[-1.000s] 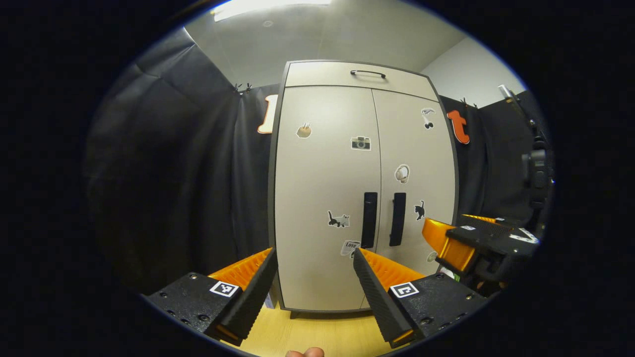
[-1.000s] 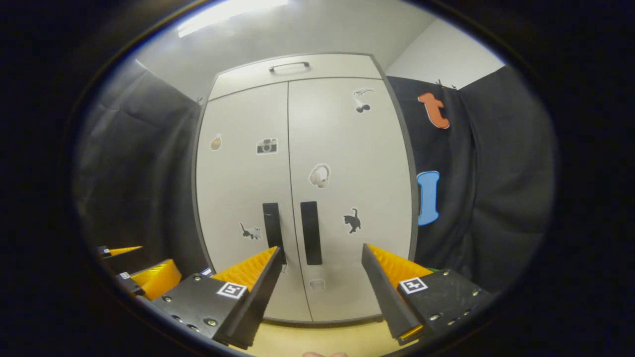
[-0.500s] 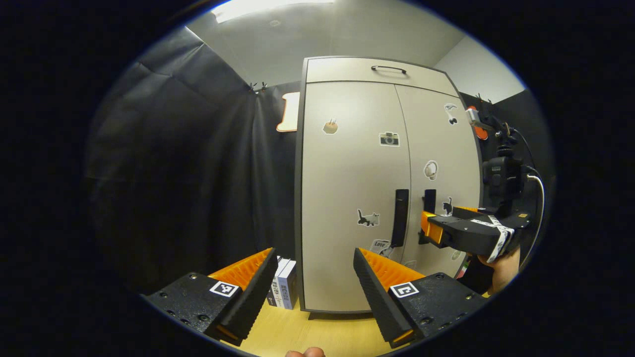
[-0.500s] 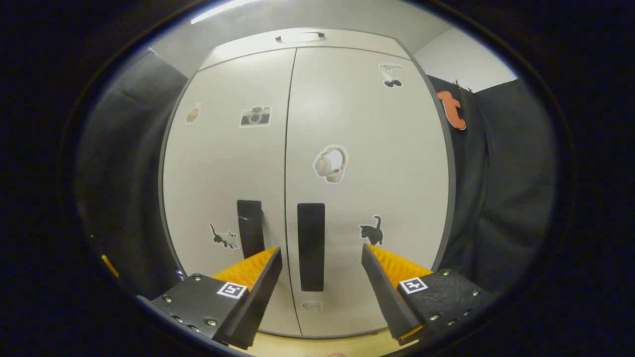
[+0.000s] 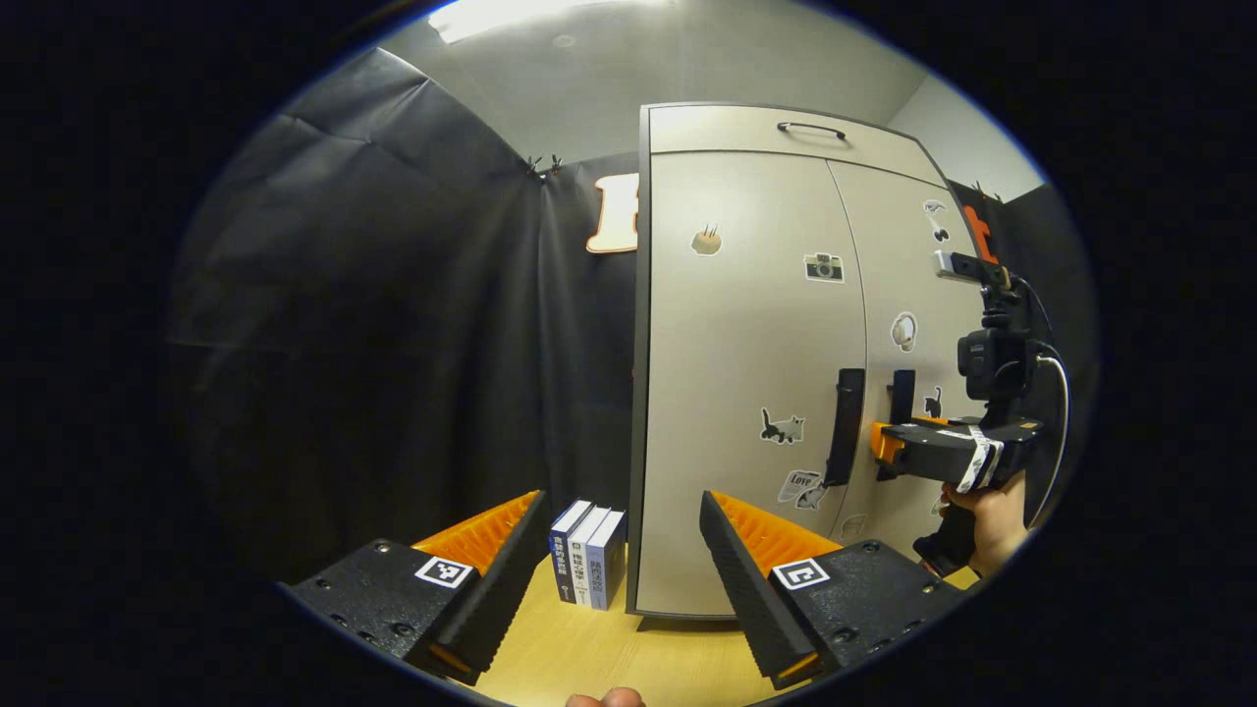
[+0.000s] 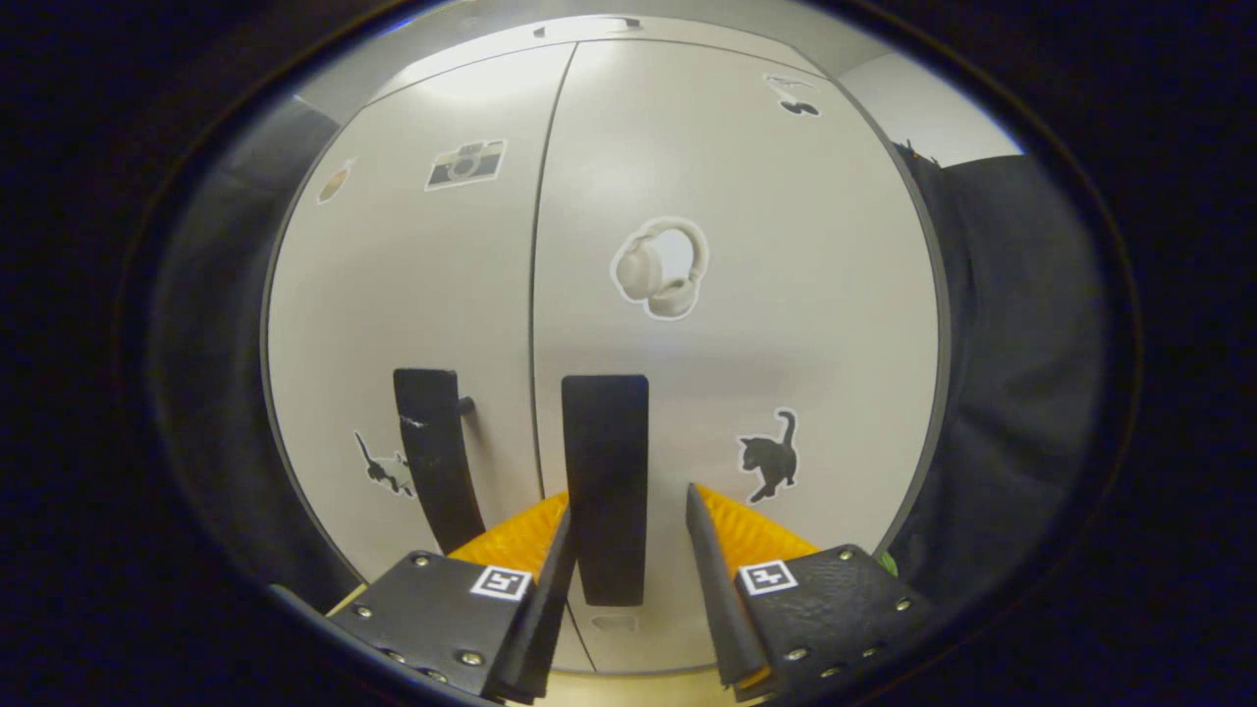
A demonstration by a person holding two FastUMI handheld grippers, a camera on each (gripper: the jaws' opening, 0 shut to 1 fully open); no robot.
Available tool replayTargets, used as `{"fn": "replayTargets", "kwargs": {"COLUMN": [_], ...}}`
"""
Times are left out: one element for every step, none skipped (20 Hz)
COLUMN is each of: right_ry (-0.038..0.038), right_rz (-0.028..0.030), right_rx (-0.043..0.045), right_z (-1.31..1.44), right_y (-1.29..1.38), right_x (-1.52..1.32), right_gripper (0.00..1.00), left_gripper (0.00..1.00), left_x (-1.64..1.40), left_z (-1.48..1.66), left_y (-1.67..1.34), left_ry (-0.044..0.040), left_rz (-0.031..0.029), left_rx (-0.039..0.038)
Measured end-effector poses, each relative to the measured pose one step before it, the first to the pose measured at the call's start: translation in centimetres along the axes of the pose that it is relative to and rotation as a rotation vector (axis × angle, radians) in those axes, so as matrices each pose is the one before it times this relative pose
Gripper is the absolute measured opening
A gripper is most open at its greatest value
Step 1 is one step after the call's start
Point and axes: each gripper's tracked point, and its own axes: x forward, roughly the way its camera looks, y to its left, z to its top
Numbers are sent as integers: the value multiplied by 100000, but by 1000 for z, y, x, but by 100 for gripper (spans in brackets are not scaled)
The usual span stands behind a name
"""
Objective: Open the right door of the double-door shoe cabinet with the right hand, and open the left door with the left hand.
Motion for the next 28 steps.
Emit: {"fn": "replayTargets", "kwargs": {"right_ry": [-487, -452, -484, -339, -1156, -92, -300, 589, 147, 786, 428, 327, -17, 473, 114, 180, -107, 65, -20, 259, 219, 281, 104, 166, 264, 392, 286, 224], "right_rz": [454, -336, -650, 836, -393, -228, 397, 724, -213, 324, 154, 259, 692, 820, 1139, 1068, 1205, 1312, 1521, 1907, 2347, 2443, 2117, 1654, 1407, 1204, 1065, 1042], "right_rx": [-954, -450, -1437, -894, -1178, 243, 654, 602, 2509, 1387, -653, -239, -91, 602, 651, 210, 142, -555, -385, -80, 305, 302, -31, -410, -280, 31, 42, 203], "right_z": [50, -261, 227, 11, 50, -104, 59, -36, -144, 93, -42, -8, 6, 3, 31, 51, 77, 84, 25, 4, -100, 63, 90, 41, -66, 28, -12, -1], "right_y": [115, 121, 67, 437, 24, 117, 45, -32, -115, 166, -209, 87, -24, -10, -20, -61, -56, -55, -62, -112, -93, 25, -75, -52, -29, -15, -79, -64], "right_x": [-100, 1644, -1478, -379, 375, -385, 279, 2, 112, -135, -61, -170, -233, -290, -200, -318, -273, -236, -224, -184, -127, -319, -324, -225, -160, -186, -119, -189], "right_gripper": [62, 62, 52, 52, 44, 36, 28, 28, 28, 18, 18, 18, 18, 18, 18, 18, 18, 18, 18, 18, 18, 18, 18, 18, 18, 18, 18, 18], "left_gripper": [95, 95, 95, 95, 95, 95, 95, 95, 95, 95, 95, 95, 95, 95, 95, 95, 95, 95, 95, 95, 95, 95, 95, 95, 95, 95, 95, 95], "left_x": [-24, -13, -32, -110, -135, -91, -184, -210, -203, -263, -251, -291, -371, -264, -321, -318, -334, -332, -370, -297, -355, -380, -237, -258, -242, -201, -160, -85], "left_z": [-57, -77, -118, -47, -95, -121, -51, -9, -16, 16, -64, 10, -35, -73, -132, 7, -116, -16, 51, 2, 8, -52, -76, 20, -151, -53, 19, 69], "left_y": [107, 99, 72, 70, 74, 8, 147, 115, 81, 85, 46, 111, 153, 117, 189, 117, 68, 18, 16, -23, -34, -77, -209, -179, -159, -189, -160, -175], "left_ry": [70, 385, 386, 348, 284, 349, 248, 20, -15, 110, 73, -8, -6, 134, 220, 125, 123, 86, 81, 89, 44, -38, -54, 38, 239, 171, 31, 41], "left_rz": [324, 157, 133, 83, 96, 77, 127, 282, 188, 87, 34, 118, 141, 227, 322, 206, 124, 0, -76, -224, -238, -380, -351, -335, -403, -330, -262, -230], "left_rx": [-14, -57, -270, -478, -494, -399, -222, -103, -132, -162, -207, -170, -90, -15, -72, -202, -378, -446, -374, -238, -55, 20, 57, 43, 142, 222, 283, 270]}}
